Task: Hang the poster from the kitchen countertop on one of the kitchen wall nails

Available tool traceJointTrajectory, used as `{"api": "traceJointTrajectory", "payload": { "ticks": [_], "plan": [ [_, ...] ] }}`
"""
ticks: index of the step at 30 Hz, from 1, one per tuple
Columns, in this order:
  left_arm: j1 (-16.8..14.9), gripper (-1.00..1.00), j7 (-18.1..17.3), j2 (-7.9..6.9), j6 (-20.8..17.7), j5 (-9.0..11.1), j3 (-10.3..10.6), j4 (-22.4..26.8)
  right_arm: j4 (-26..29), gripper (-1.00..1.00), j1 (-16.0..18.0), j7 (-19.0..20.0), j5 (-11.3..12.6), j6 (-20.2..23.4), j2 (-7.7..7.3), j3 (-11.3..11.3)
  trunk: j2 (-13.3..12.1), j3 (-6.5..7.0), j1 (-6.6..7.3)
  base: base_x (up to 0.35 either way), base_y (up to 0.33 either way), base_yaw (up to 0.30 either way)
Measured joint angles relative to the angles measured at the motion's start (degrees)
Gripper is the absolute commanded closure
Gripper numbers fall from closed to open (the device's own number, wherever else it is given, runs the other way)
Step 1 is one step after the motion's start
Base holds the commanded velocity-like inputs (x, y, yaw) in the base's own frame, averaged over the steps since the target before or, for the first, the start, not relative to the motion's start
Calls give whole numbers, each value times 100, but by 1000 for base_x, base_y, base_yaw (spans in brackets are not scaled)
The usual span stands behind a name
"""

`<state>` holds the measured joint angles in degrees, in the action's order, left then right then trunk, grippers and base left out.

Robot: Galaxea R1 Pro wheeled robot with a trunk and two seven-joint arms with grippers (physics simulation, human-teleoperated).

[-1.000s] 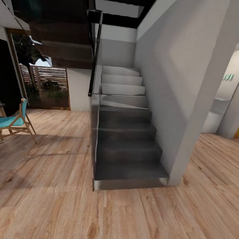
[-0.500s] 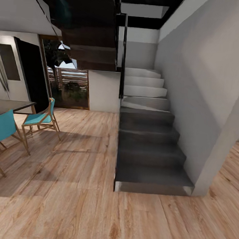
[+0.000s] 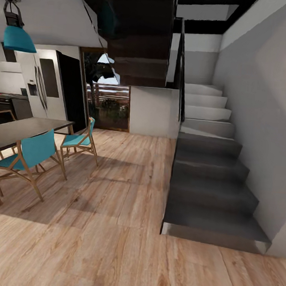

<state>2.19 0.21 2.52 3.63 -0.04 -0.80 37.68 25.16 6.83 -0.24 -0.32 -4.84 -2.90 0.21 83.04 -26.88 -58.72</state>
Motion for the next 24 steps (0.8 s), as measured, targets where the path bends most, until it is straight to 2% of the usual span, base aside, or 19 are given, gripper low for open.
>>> {"api": "traceJointTrajectory", "payload": {
  "ticks": [12,14,16,22,24],
  "plan": [
    [-1,-100,7,0,-4,-8,0,-2,-20,-100,0,0,0,-109,9,2,1,-2,0,19,29,271],
    [-2,-100,8,0,-5,-6,0,-1,-78,-100,-11,3,-2,-183,2,2,1,-3,0,97,162,109],
    [0,-100,10,0,-6,-5,0,0,-412,-100,-31,7,-10,-245,-17,5,1,-4,0,130,237,31],
    [0,-100,11,-4,-6,-4,-4,-1,-582,-100,-35,8,-150,-282,-23,4,1,-4,1,139,256,12],
    [0,-100,11,-3,-5,-4,-77,-1,-589,-100,-35,5,-182,-289,3,-4,1,-5,1,143,268,102]
  ]
}}
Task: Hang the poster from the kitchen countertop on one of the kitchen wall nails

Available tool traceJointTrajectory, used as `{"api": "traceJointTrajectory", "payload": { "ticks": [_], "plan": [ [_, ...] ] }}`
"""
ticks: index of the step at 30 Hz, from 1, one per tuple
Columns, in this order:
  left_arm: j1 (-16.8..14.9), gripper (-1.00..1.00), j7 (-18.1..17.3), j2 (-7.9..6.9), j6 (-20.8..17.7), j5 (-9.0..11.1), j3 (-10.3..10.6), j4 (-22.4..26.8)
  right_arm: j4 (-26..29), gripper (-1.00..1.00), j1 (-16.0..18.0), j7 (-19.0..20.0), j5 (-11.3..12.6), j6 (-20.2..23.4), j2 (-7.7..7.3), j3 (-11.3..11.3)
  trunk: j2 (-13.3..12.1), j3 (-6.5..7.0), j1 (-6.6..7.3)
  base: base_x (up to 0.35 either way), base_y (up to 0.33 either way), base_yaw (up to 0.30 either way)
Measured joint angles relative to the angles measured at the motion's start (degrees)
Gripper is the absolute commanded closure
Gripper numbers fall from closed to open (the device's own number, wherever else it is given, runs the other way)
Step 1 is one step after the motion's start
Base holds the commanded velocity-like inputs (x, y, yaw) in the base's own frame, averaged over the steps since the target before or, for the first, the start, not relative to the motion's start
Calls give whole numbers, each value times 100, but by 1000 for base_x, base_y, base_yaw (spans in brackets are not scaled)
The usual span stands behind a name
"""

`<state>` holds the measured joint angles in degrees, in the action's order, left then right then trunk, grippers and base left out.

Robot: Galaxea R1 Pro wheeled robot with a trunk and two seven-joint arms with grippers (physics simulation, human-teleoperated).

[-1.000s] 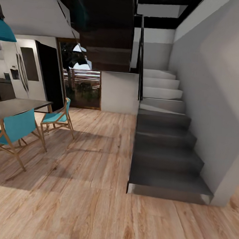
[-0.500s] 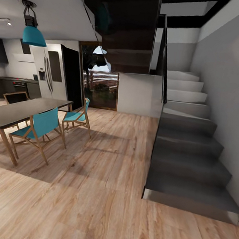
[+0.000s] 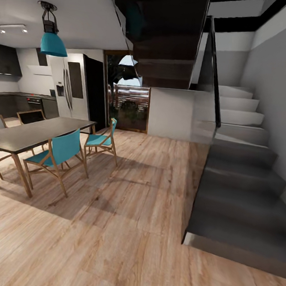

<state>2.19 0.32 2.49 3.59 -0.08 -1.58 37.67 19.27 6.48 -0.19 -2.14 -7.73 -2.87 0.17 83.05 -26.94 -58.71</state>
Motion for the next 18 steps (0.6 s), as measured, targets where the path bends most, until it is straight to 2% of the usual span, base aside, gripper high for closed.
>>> {"api": "traceJointTrajectory", "payload": {
  "ticks": [7,10,18],
  "plan": [
    [0,-100,-1,0,2,0,-53,0,7,-100,0,-13,18,-30,20,-14,0,-17,0,144,269,217],
    [0,-100,-5,1,6,0,-58,0,-5,-100,1,-18,10,-453,29,-3,0,-24,0,144,270,267],
    [0,-100,-2,1,8,0,-59,0,-27,-100,0,-21,-7,-707,33,6,0,-43,0,144,270,272]
  ]
}}
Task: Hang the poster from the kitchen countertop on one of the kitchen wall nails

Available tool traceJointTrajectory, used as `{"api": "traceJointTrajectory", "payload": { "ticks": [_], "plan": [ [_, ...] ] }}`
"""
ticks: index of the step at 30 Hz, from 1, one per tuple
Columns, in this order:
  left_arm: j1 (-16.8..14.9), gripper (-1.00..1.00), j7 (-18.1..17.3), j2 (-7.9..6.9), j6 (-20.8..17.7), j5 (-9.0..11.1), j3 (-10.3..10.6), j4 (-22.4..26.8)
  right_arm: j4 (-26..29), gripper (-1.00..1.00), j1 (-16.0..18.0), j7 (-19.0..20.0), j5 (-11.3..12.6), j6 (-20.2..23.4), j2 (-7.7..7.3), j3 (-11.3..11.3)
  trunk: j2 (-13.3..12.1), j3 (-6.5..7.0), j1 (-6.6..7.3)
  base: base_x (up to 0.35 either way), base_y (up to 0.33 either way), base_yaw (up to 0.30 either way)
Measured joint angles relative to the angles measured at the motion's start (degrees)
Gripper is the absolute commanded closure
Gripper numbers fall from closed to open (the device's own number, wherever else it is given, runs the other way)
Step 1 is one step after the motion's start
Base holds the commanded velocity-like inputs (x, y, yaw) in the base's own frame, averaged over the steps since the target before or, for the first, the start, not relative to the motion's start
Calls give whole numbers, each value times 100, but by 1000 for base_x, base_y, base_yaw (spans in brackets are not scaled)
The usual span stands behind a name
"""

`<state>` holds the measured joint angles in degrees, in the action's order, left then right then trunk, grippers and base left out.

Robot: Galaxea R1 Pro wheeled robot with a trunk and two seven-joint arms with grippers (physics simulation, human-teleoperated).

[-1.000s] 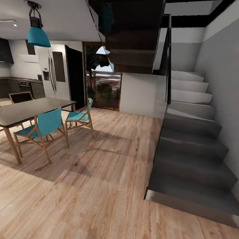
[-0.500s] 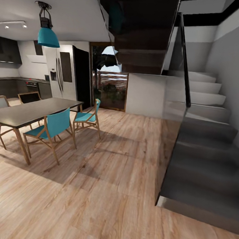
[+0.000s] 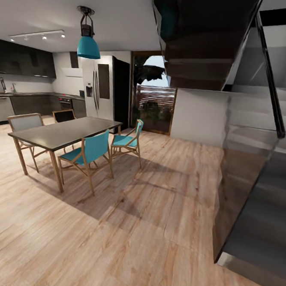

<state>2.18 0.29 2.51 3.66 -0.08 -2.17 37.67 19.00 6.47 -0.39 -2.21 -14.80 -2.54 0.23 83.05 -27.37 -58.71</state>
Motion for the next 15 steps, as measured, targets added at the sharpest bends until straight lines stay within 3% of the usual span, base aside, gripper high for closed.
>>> {"api": "traceJointTrajectory", "payload": {
  "ticks": [15],
  "plan": [
    [0,-100,2,-3,-5,0,-1,0,-7,-100,0,7,-3,-39,1,10,0,-38,0,164,270,273]
  ]
}}
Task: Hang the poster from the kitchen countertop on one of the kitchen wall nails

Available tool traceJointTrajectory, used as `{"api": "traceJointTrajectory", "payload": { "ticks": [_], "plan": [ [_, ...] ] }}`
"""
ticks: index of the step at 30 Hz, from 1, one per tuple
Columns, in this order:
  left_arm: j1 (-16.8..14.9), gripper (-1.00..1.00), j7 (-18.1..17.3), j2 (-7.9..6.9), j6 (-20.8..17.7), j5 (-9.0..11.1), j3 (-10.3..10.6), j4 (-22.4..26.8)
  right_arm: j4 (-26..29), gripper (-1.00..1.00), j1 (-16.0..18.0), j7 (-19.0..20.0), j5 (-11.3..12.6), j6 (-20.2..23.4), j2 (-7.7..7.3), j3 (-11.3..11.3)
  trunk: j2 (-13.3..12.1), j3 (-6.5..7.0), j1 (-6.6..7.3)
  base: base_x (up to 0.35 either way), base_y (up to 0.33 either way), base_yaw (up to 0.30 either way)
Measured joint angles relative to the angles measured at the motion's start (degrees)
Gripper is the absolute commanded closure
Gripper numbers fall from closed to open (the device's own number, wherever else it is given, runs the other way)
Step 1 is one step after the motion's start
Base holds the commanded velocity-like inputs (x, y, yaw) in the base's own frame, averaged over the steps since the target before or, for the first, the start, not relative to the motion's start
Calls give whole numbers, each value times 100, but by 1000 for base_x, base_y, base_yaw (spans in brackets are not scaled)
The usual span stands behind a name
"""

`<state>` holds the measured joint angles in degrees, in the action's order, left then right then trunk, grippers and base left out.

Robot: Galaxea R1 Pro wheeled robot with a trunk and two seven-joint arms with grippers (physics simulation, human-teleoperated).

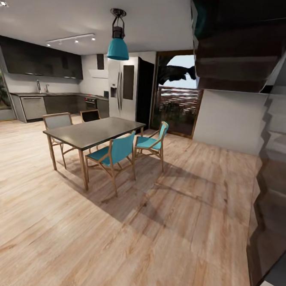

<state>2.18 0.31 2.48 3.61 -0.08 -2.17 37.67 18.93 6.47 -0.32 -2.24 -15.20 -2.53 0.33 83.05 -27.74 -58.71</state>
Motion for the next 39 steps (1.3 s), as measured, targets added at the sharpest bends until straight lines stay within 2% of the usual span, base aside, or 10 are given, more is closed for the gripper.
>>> {"api": "traceJointTrajectory", "payload": {
  "ticks": [10,15,19,39],
  "plan": [
    [-1,-100,-2,1,-2,0,-6,0,-20,-100,0,17,-30,14,-7,7,0,-24,0,174,270,132],
    [0,-100,-1,2,-1,0,-6,-1,-31,-100,0,23,-457,0,-18,79,0,-25,0,174,270,8],
    [0,-100,-1,3,-1,0,-4,0,-30,-100,0,16,-561,1,-9,88,0,-25,0,175,270,60],
    [-3,-100,0,2,1,0,-6,0,-27,-100,0,-8,-564,5,10,72,0,-25,0,175,270,260]
  ]
}}
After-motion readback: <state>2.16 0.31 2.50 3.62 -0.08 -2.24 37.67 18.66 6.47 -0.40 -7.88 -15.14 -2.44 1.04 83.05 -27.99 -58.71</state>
